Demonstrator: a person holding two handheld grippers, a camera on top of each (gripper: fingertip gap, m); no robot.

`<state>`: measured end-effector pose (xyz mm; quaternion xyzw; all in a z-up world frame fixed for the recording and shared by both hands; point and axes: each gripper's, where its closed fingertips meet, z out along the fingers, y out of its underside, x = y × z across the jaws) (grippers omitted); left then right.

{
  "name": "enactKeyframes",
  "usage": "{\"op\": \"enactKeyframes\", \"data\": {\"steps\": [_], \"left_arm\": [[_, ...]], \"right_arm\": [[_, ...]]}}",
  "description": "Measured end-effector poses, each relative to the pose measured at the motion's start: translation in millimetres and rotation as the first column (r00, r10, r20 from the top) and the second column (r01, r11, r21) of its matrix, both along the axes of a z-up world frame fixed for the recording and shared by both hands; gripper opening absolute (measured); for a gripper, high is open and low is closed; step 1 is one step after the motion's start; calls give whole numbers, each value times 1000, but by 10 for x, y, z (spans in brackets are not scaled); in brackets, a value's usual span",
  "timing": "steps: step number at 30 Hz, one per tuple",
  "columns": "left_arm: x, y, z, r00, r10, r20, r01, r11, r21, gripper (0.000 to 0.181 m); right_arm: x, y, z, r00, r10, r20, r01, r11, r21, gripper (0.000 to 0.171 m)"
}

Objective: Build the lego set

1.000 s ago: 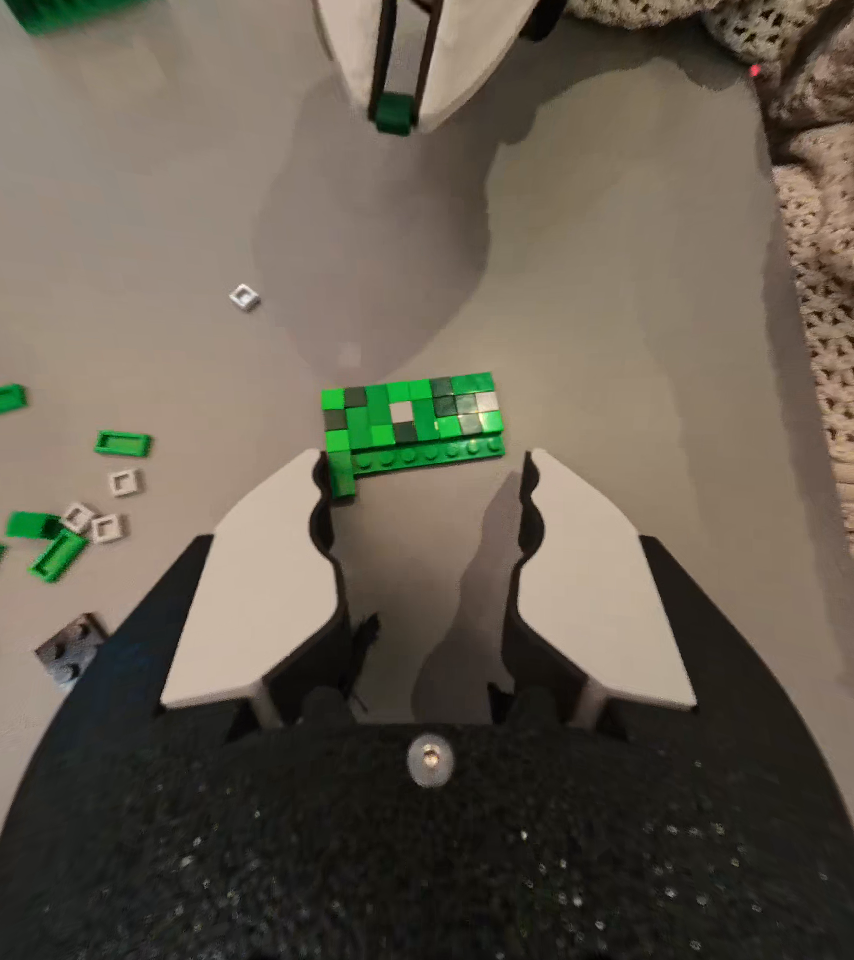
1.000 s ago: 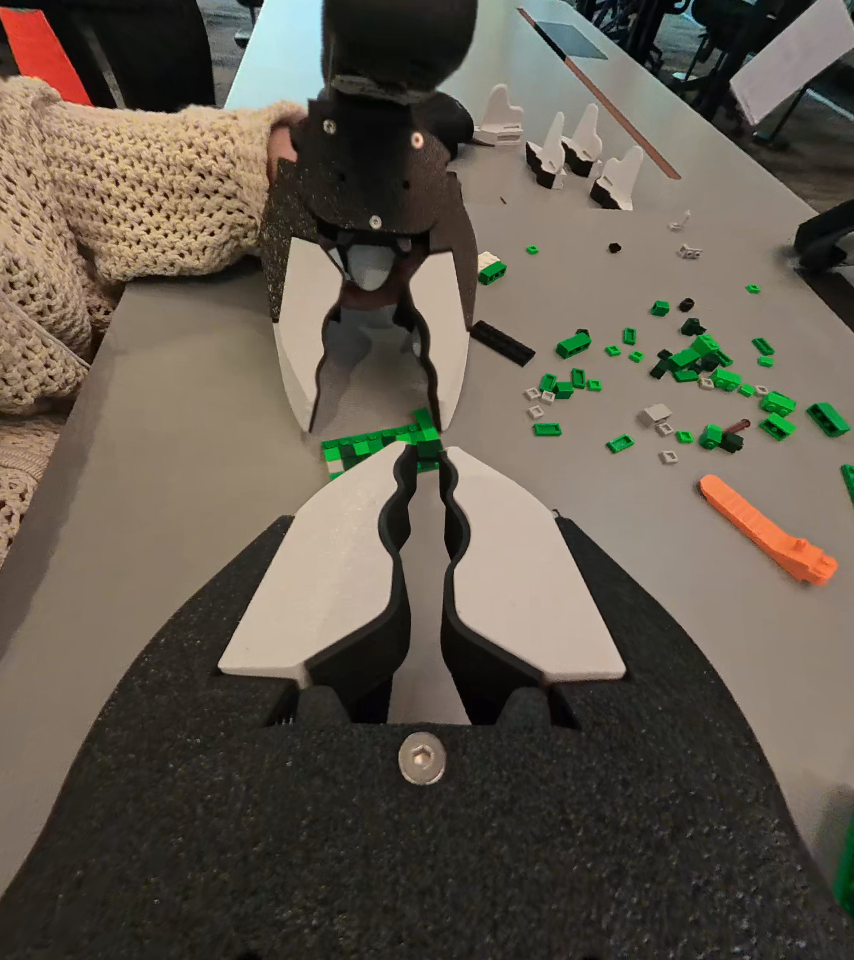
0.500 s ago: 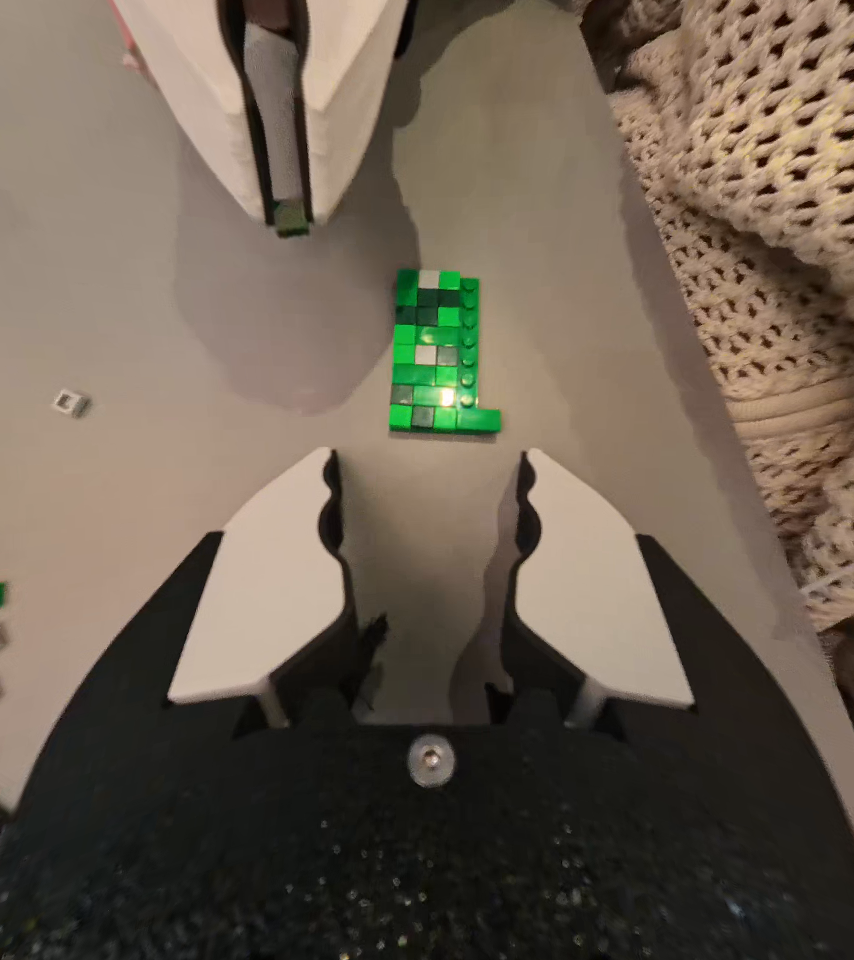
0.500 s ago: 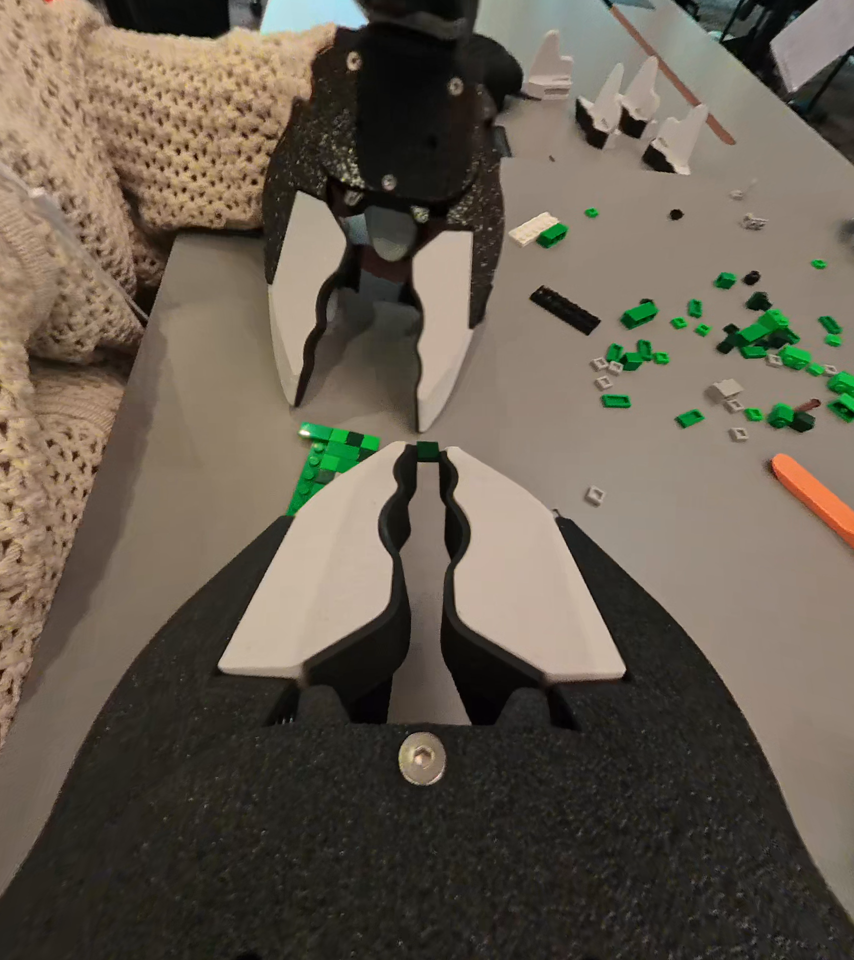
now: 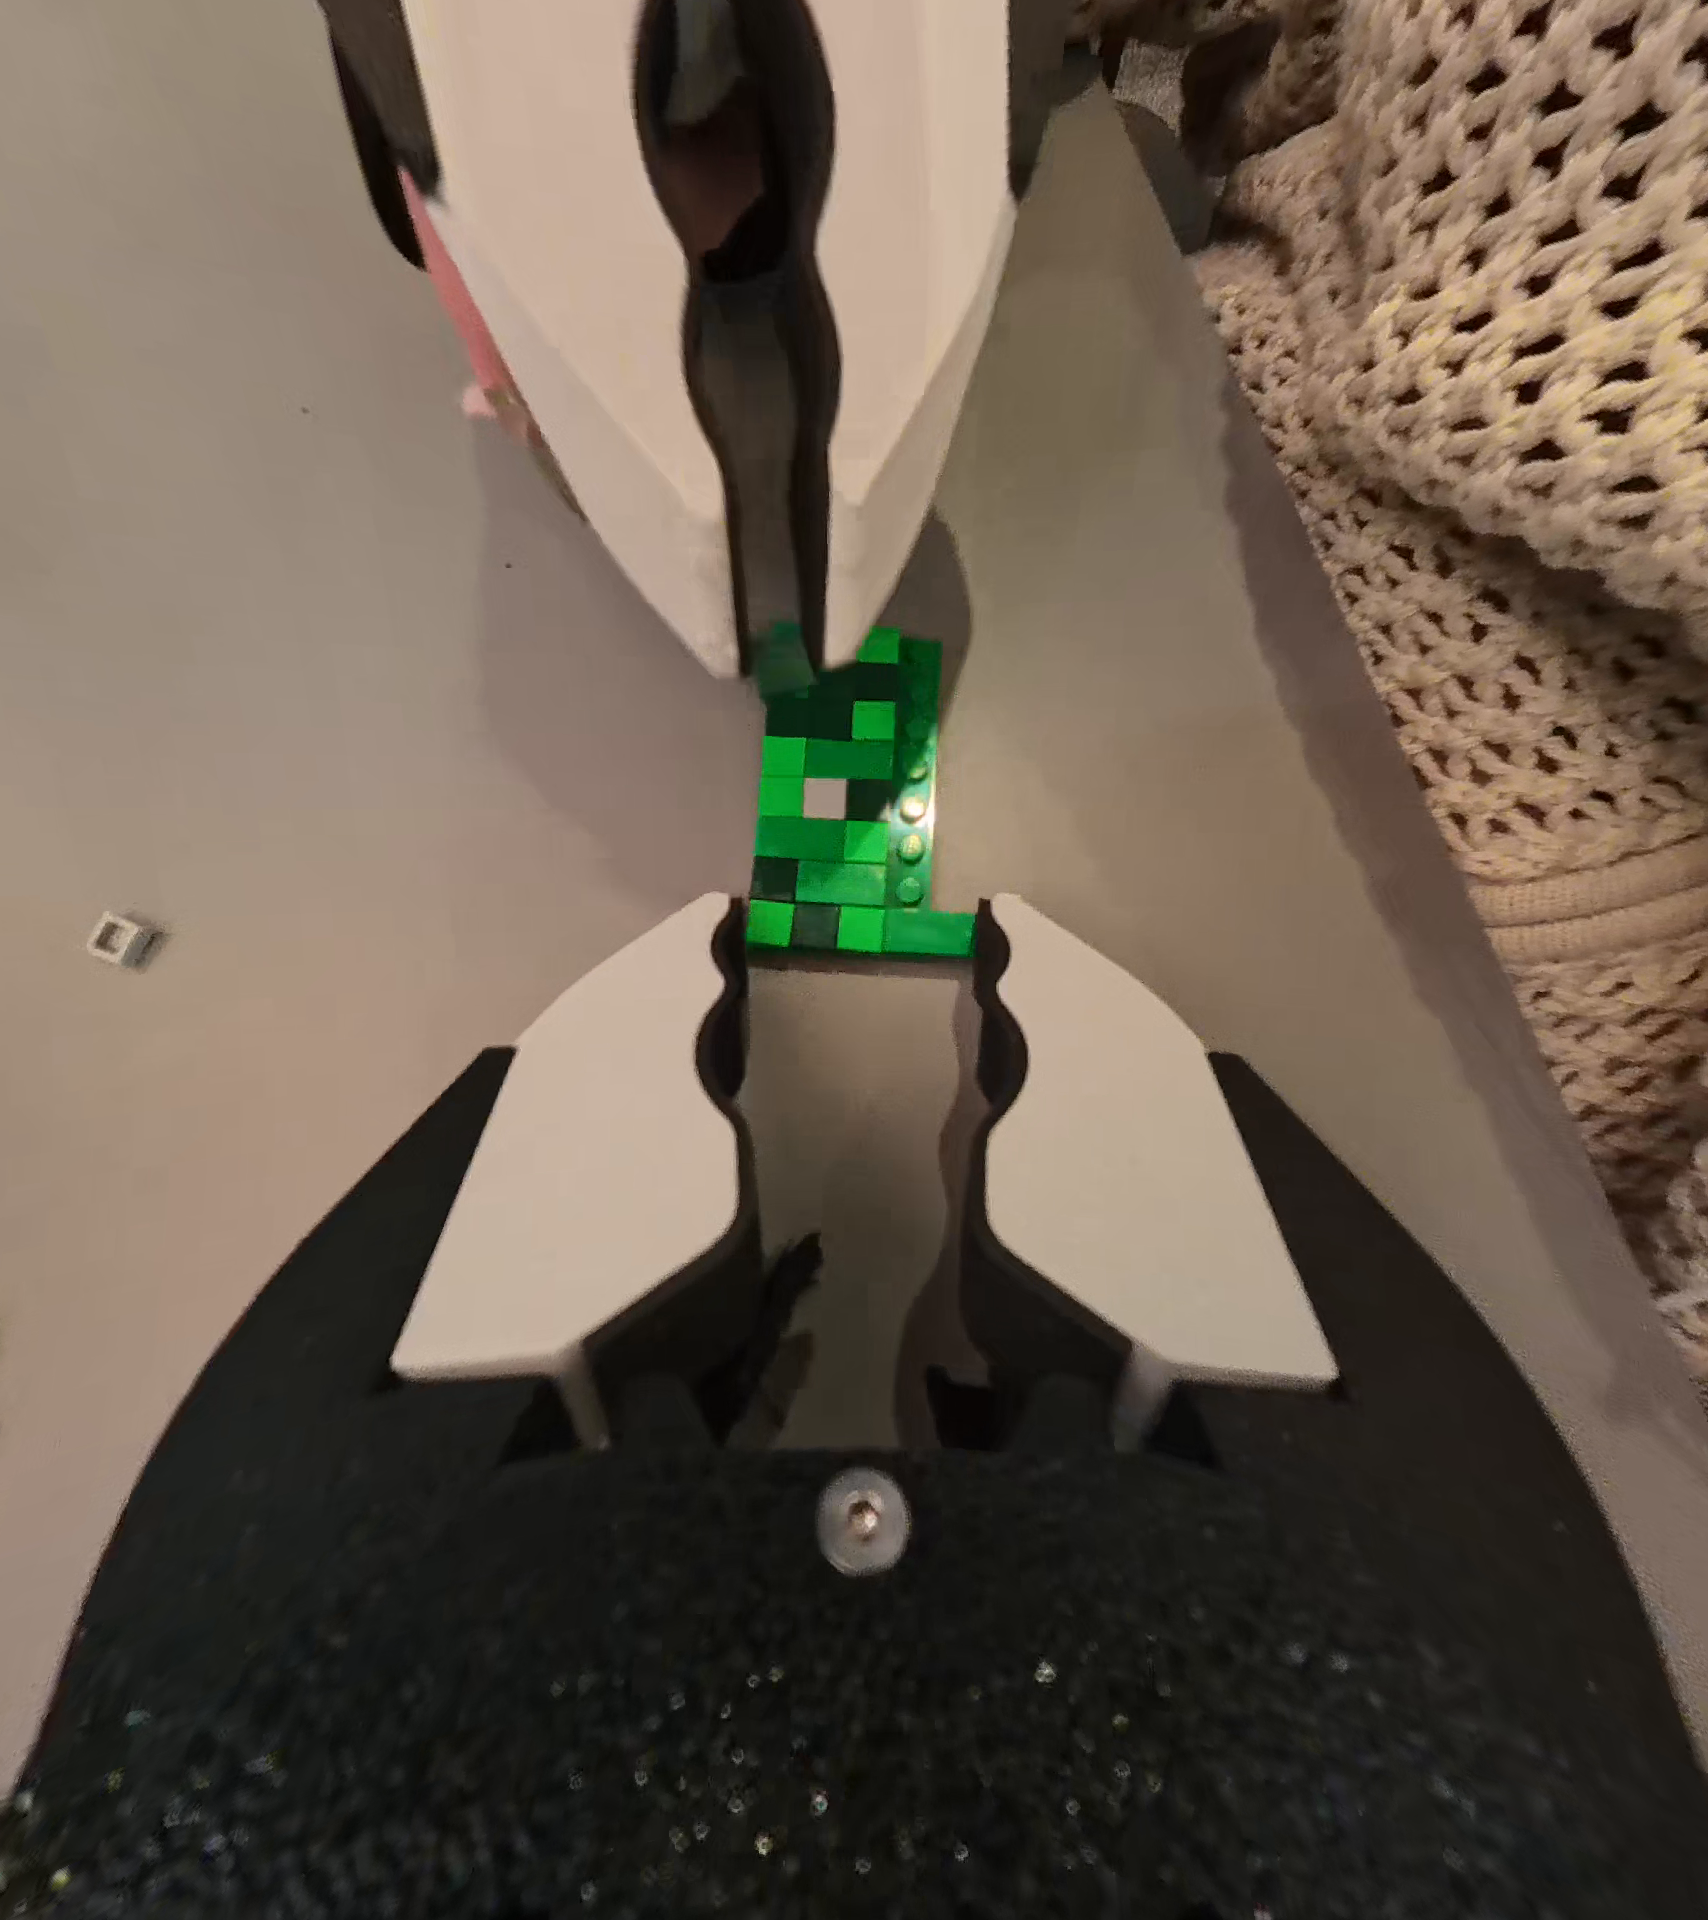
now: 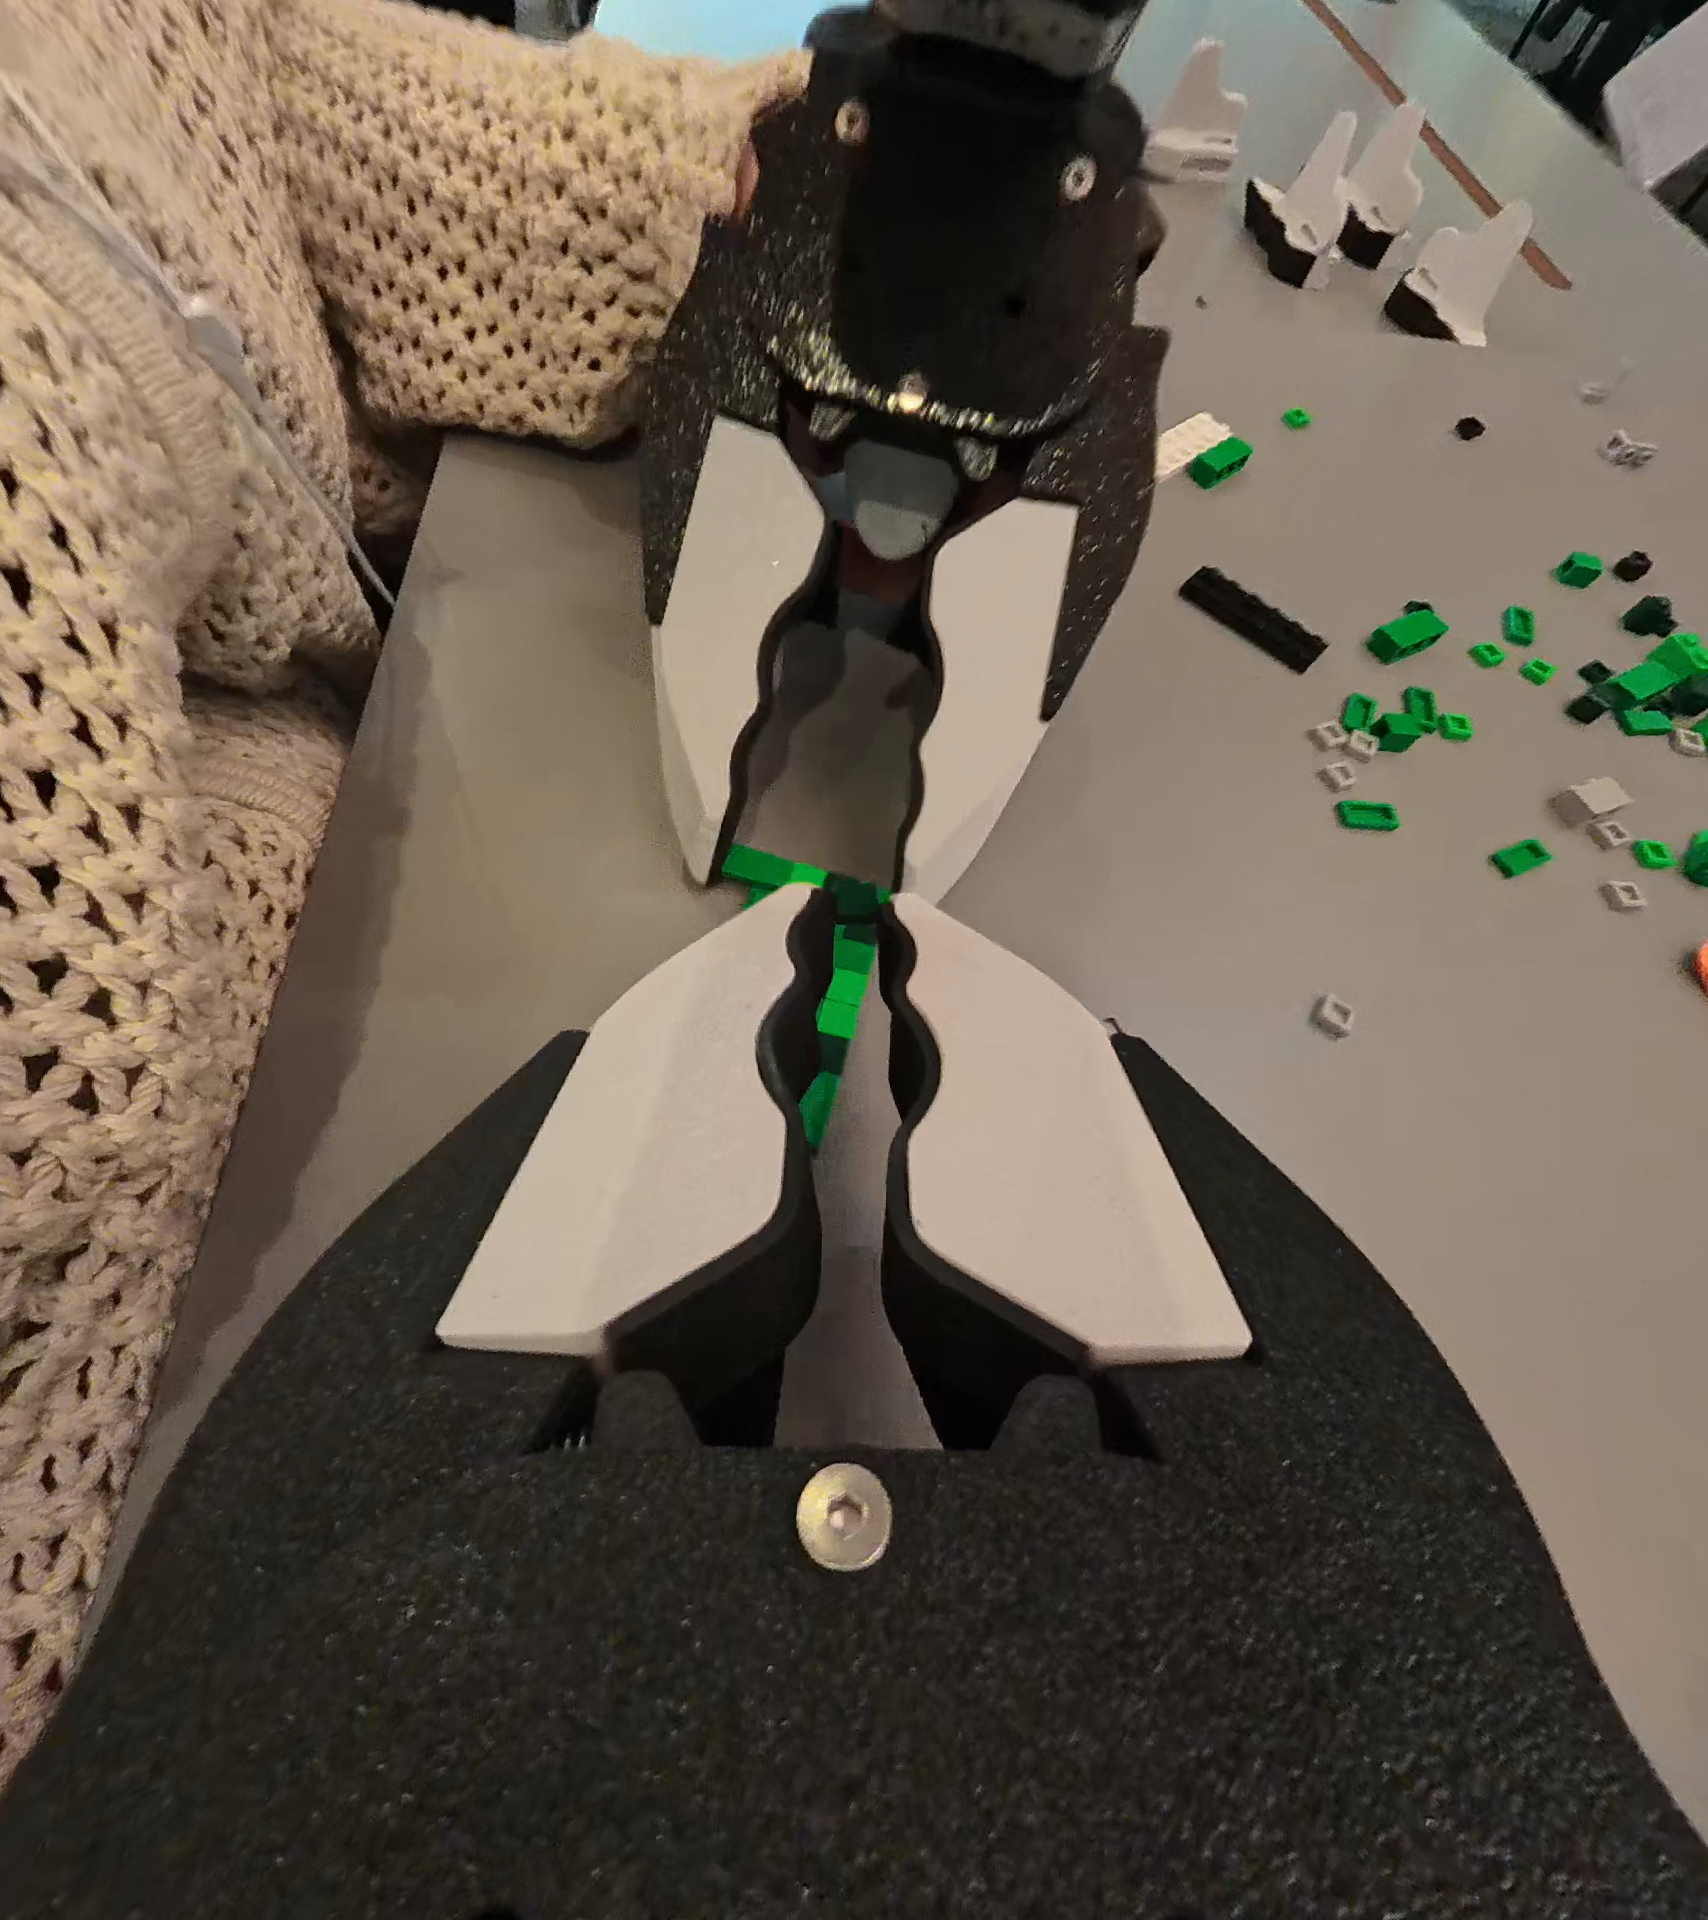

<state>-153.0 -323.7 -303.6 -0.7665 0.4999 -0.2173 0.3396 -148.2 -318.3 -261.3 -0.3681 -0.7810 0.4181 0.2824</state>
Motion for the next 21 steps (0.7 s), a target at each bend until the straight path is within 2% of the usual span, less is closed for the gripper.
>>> {"op": "enactKeyframes", "data": {"steps": [5, 12, 21], "left_arm": [[56, 87, -5, 998, 55, 20, -55, 998, 11, 41], [90, 186, -13, 988, 150, 21, -151, 989, 6, 41], [103, 204, -18, 981, 193, 18, -193, 981, 1, 41]], "right_arm": [[28, -12, -203, 999, -19, 45, 16, 997, 72, 8], [38, 25, -290, 995, -48, 85, 31, 982, 187, 8], [42, 2, -365, 990, -78, 115, 46, 965, 259, 8]]}}
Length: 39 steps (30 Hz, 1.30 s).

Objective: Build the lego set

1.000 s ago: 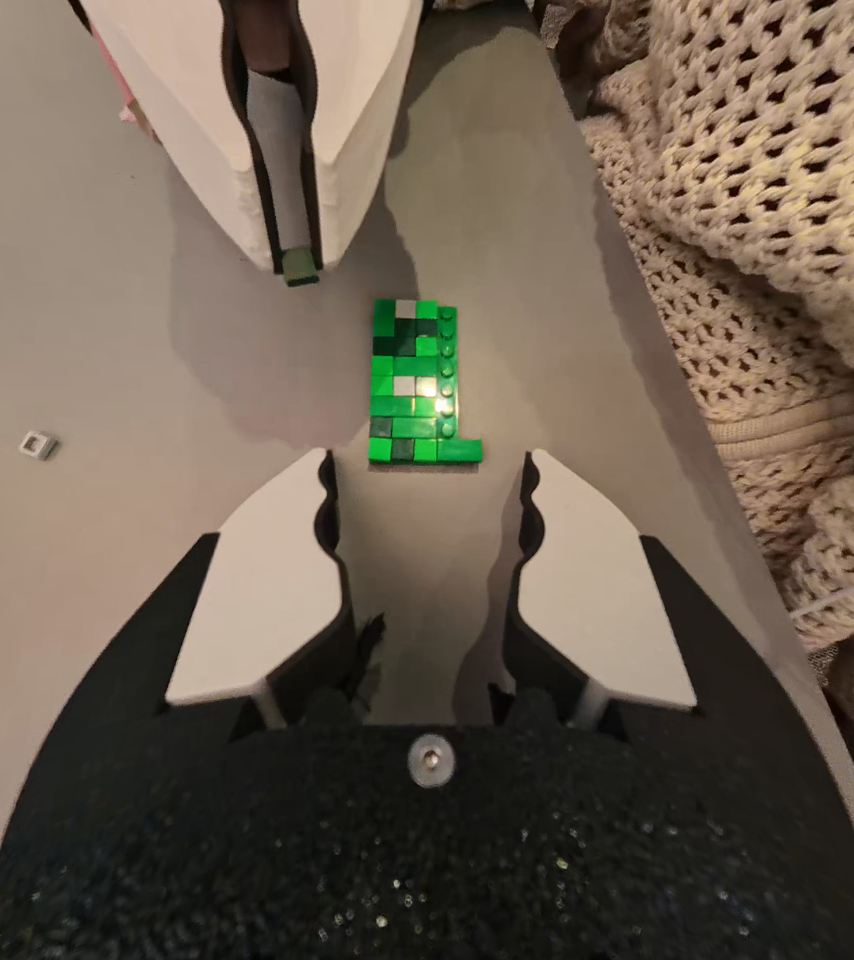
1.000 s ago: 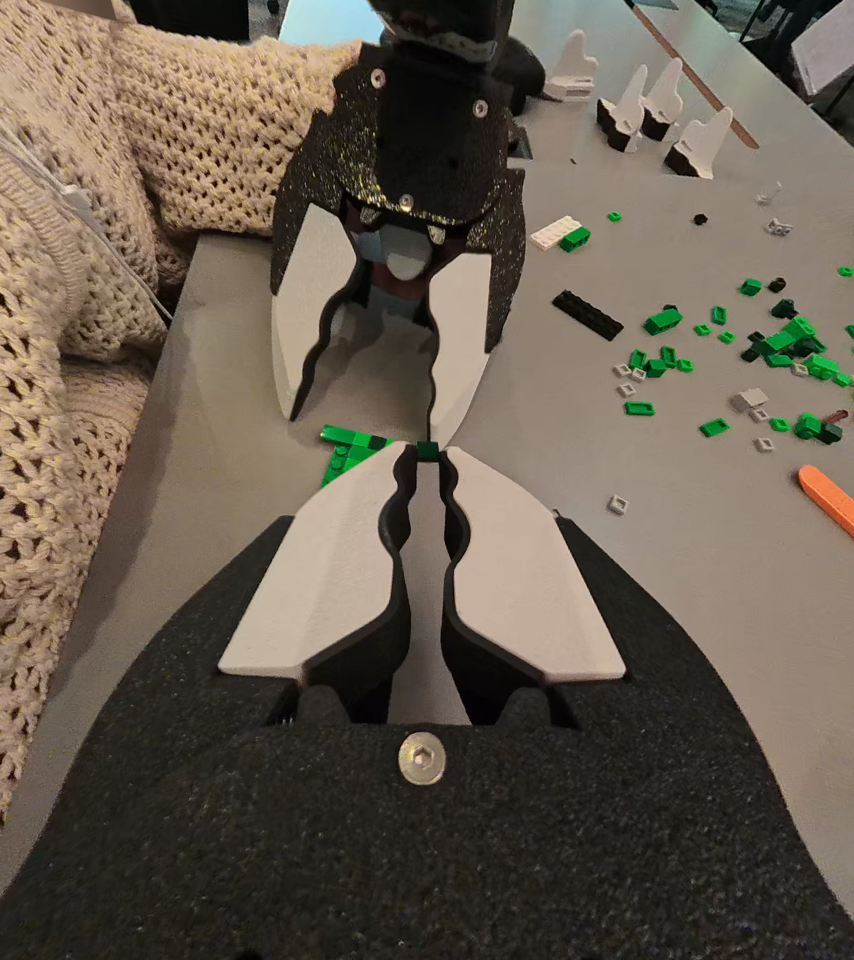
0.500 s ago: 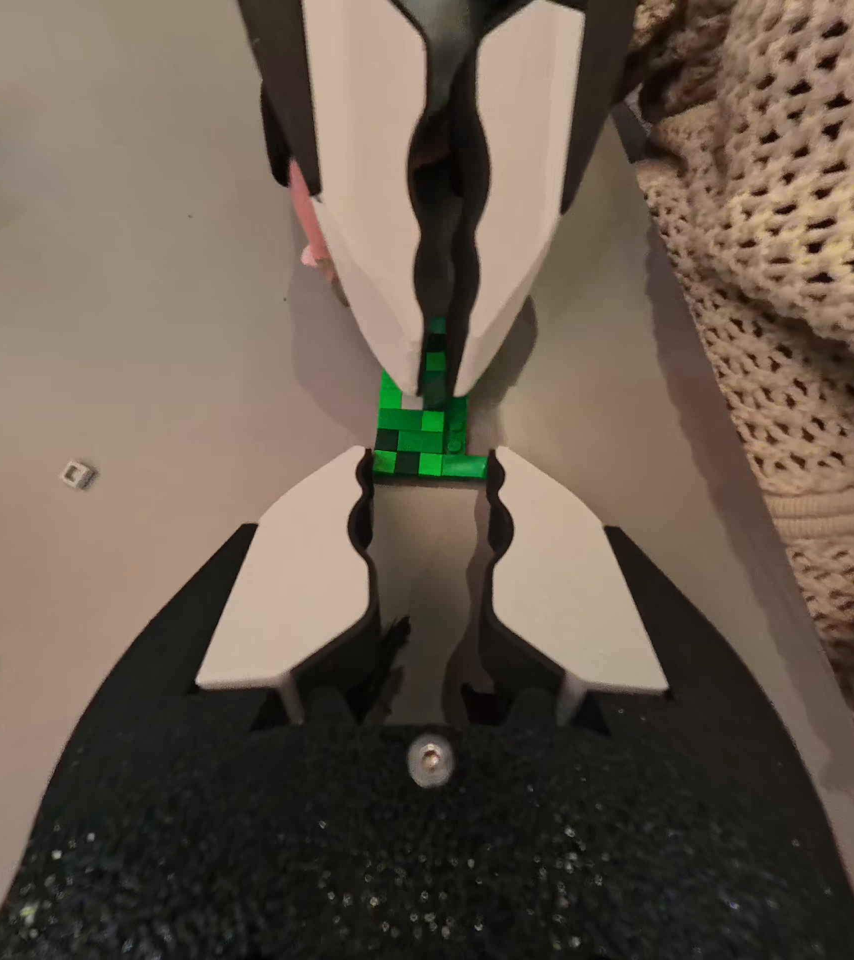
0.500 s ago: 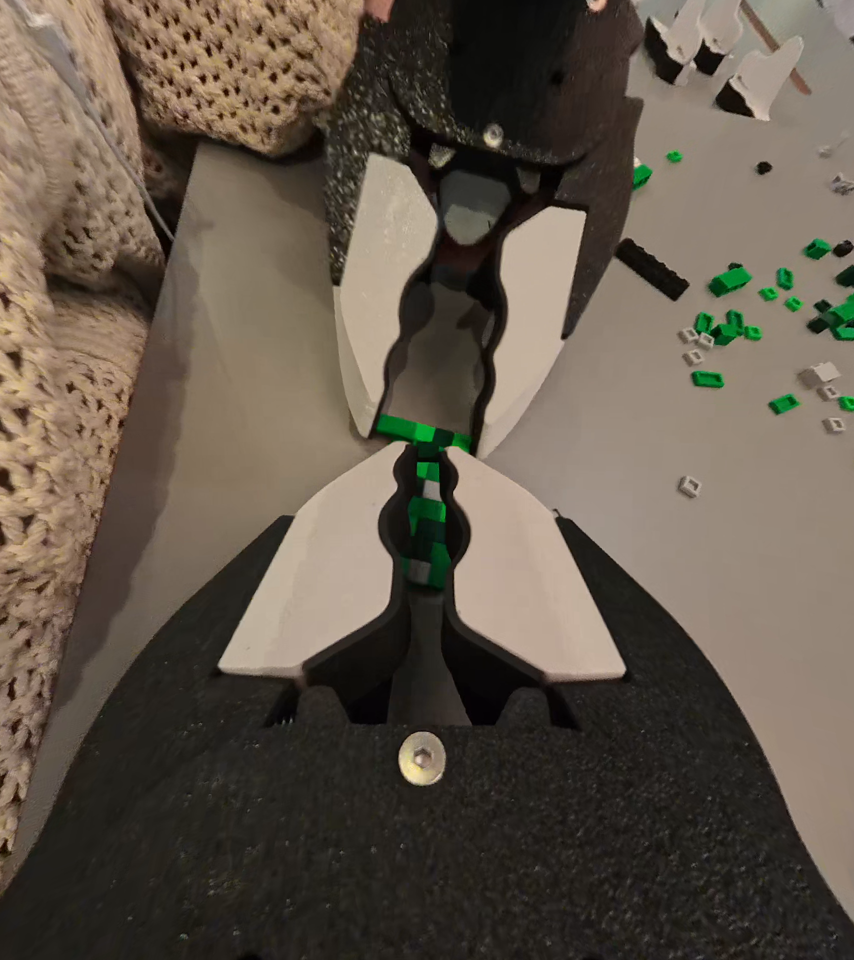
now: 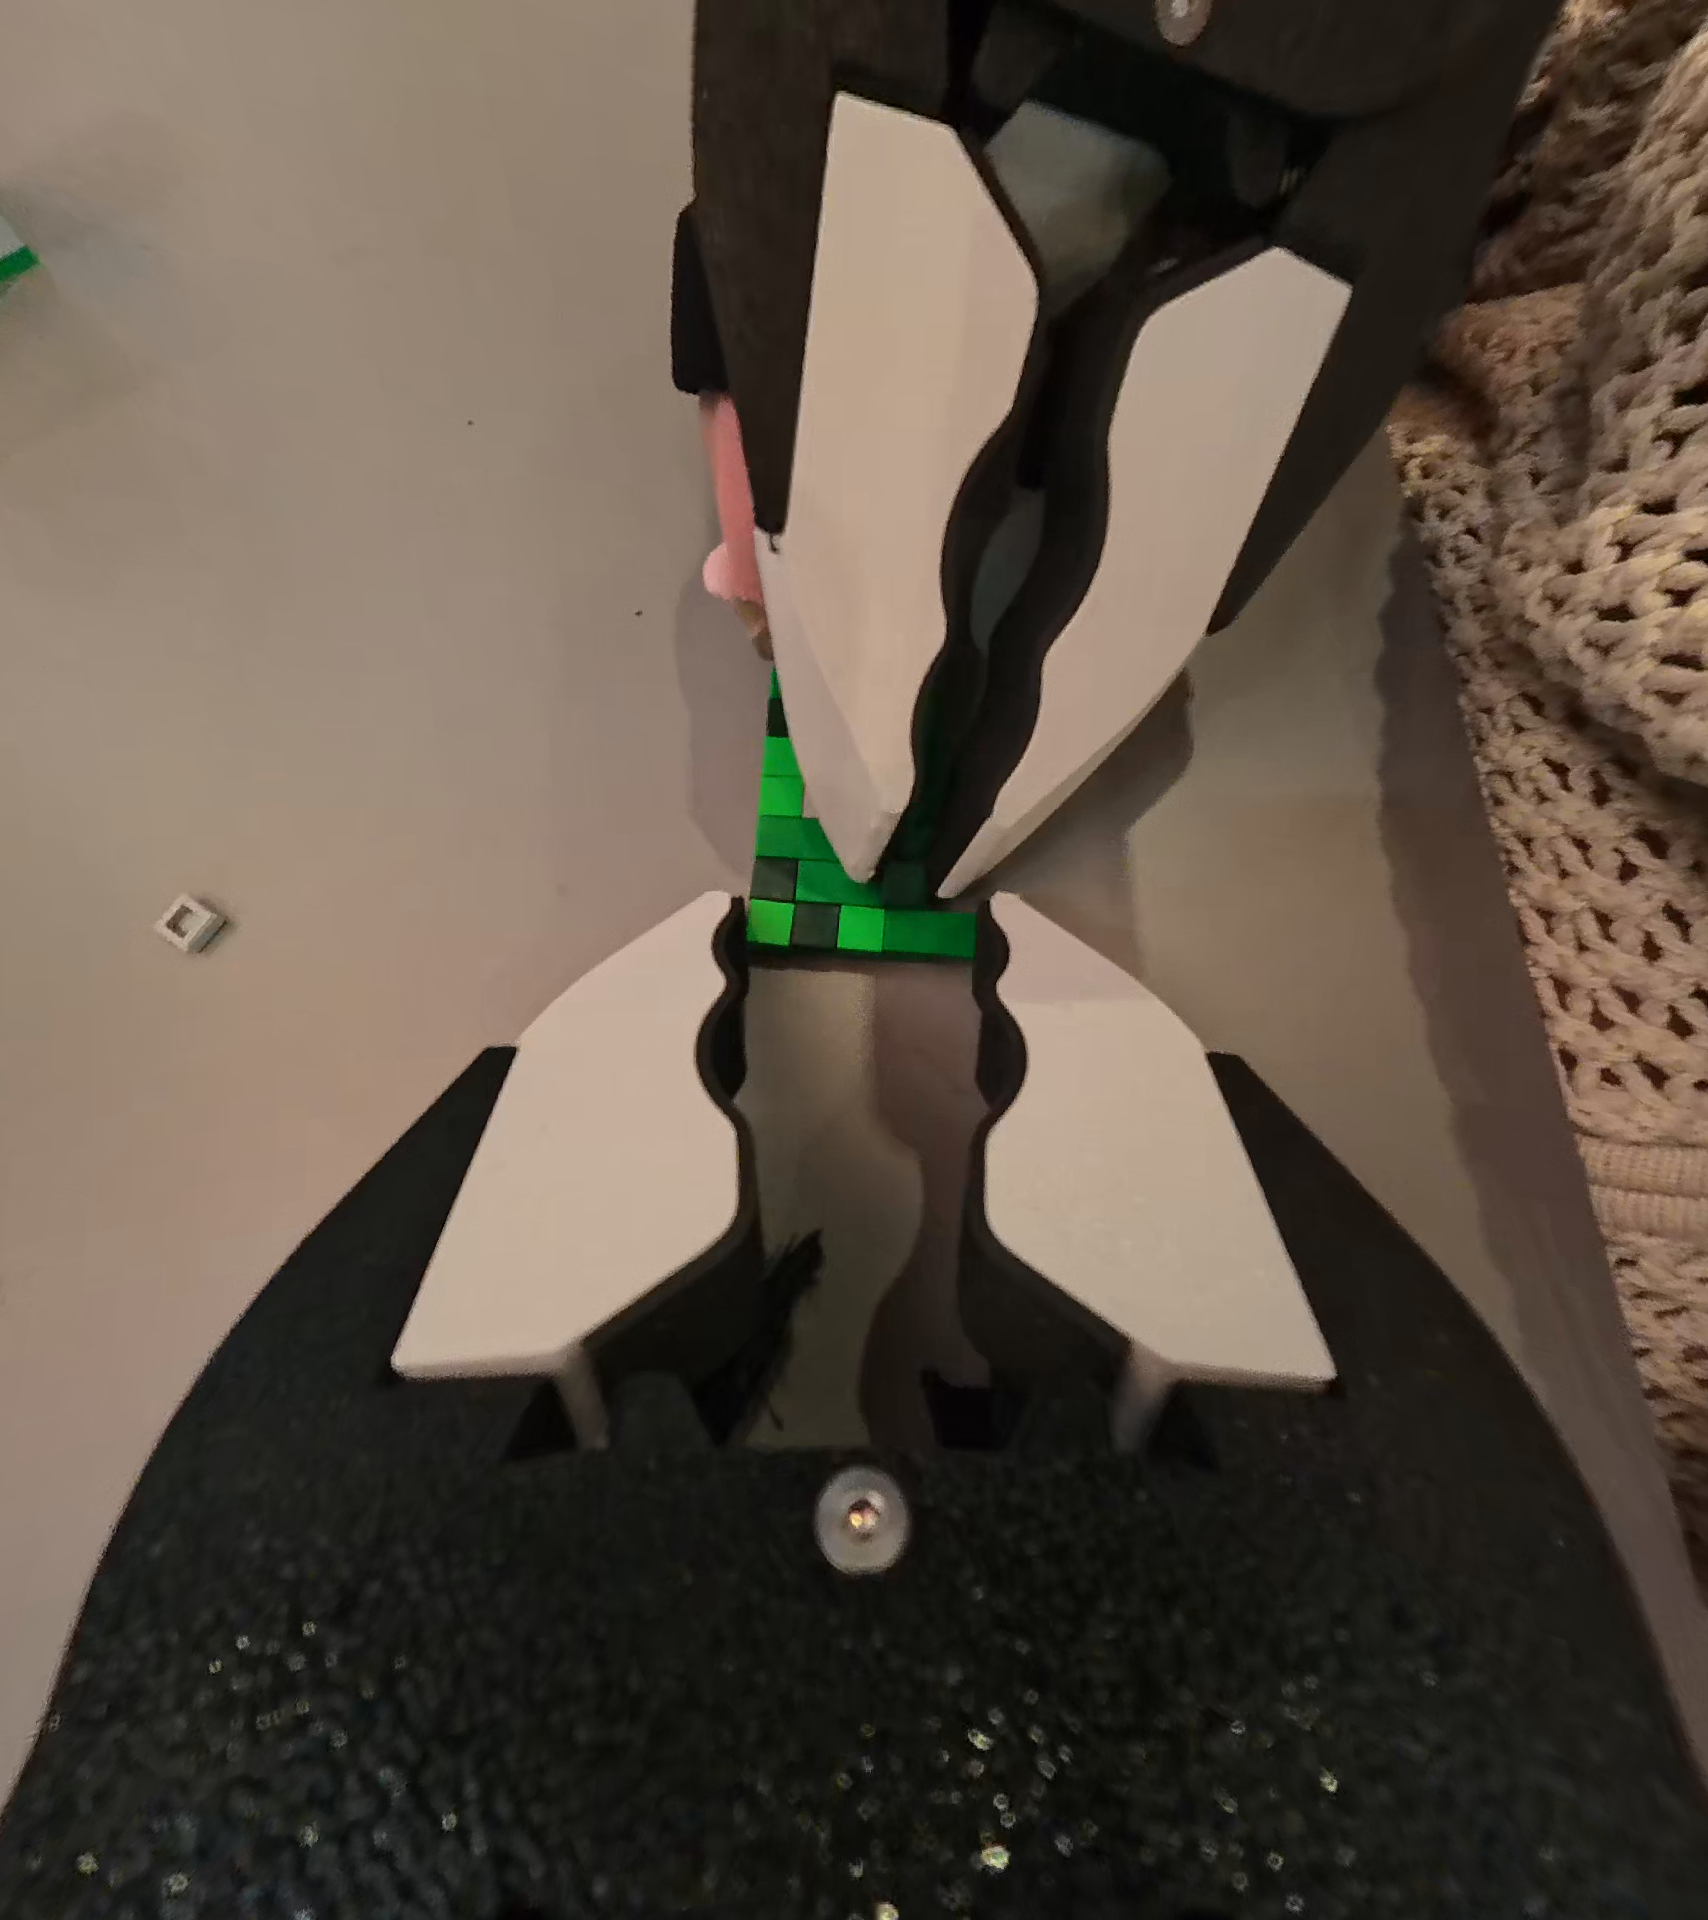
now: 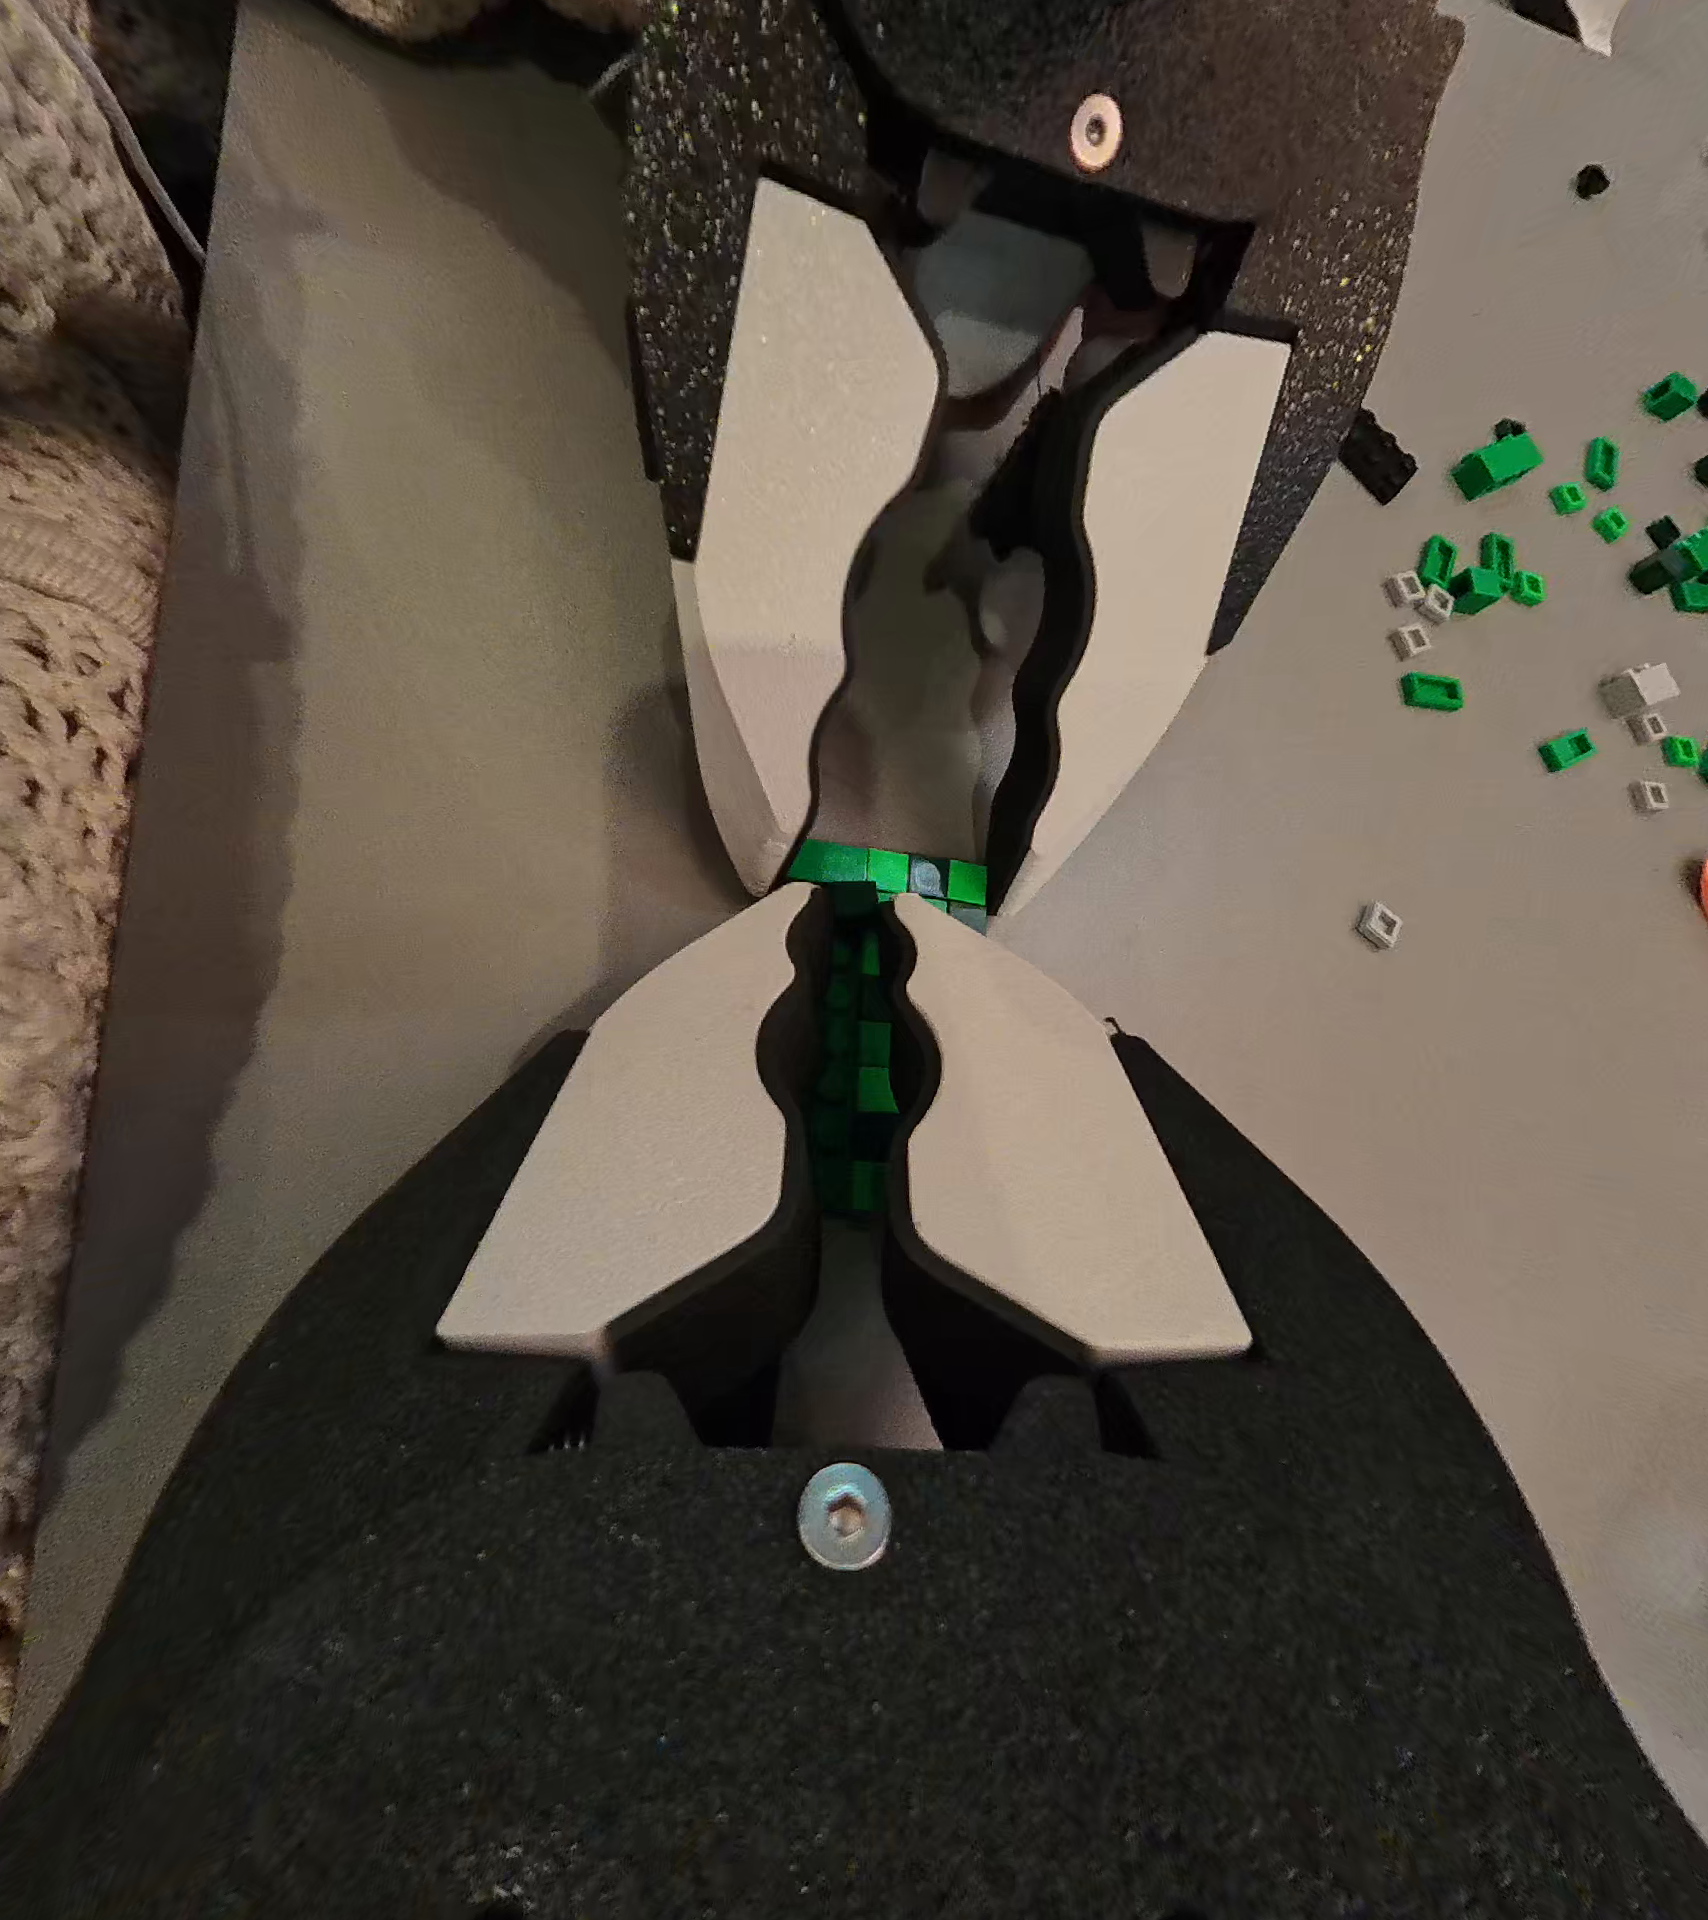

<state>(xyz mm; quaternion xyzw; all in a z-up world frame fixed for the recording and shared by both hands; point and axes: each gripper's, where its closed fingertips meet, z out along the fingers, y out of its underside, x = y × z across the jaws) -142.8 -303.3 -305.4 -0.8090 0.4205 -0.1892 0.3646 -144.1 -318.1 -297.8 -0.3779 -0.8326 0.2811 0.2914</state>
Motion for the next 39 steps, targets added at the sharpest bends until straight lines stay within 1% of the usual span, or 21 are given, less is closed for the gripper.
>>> {"op": "enactKeyframes", "data": {"steps": [7, 12, 15, 18, 22, 25, 27, 33, 39], "left_arm": [[-2, -9, 6, 1000, 12, 10, -12, 1000, -12, 41], [-4, -10, 21, 998, 29, 49, -27, 999, -42, 41], [-31, 8, 29, 997, 48, 58, -46, 998, -46, 41], [-58, 37, 46, 995, 72, 69, -69, 997, -42, 41], [-116, 104, 104, 989, 117, 90, -116, 993, -11, 41], [-156, 143, 151, 983, 143, 115, -145, 989, 5, 41], [-176, 163, 177, 980, 155, 127, -159, 987, 18, 41], [-249, 214, 198, 969, 203, 140, -207, 978, 21, 41], [-325, 249, 168, 958, 253, 132, -254, 967, -9, 41]], "right_arm": [[0, 12, 1, 1000, -19, -16, 20, 999, 50, 10], [30, 48, 12, 1000, -21, -23, 22, 997, 73, 20], [60, 102, 30, 999, -13, -45, 17, 994, 108, 29], [69, 201, 49, 996, -13, -83, 29, 979, 201, 36], [38, 341, 89, 988, 8, -156, 54, 920, 387, 38], [-8, 407, 108, 978, 47, -205, 66, 855, 514, 36], [-38, 422, 107, 973, 73, -219, 67, 818, 572, 33], [-123, 458, 62, 978, 54, -202, 83, 785, 614, 21], [-183, 519, 28, 983, 48, -180, 91, 719, 689, 11]]}}
